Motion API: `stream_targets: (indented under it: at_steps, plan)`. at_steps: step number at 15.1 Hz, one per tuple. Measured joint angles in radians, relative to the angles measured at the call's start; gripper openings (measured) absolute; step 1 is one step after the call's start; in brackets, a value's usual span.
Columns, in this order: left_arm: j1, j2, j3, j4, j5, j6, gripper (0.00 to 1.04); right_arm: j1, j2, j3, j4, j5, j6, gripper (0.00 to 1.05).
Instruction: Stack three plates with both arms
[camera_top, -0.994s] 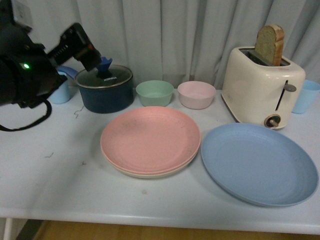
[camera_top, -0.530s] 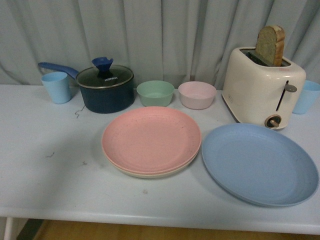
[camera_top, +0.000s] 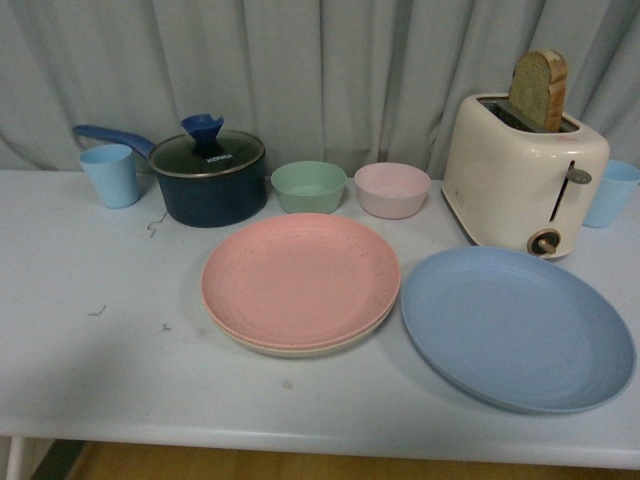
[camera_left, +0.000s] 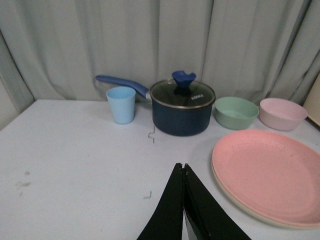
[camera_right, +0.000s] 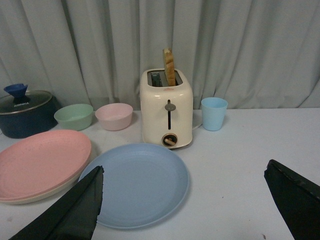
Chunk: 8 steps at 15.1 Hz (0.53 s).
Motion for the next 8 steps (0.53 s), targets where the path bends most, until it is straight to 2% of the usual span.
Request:
stream_targets:
  at_steps: [8]
  plan:
    - [0.000,-0.441,-0.066,-0.345,0.000,0.000,0.02,0.000,0.000,0.000,0.000,0.000,0.000,0.98]
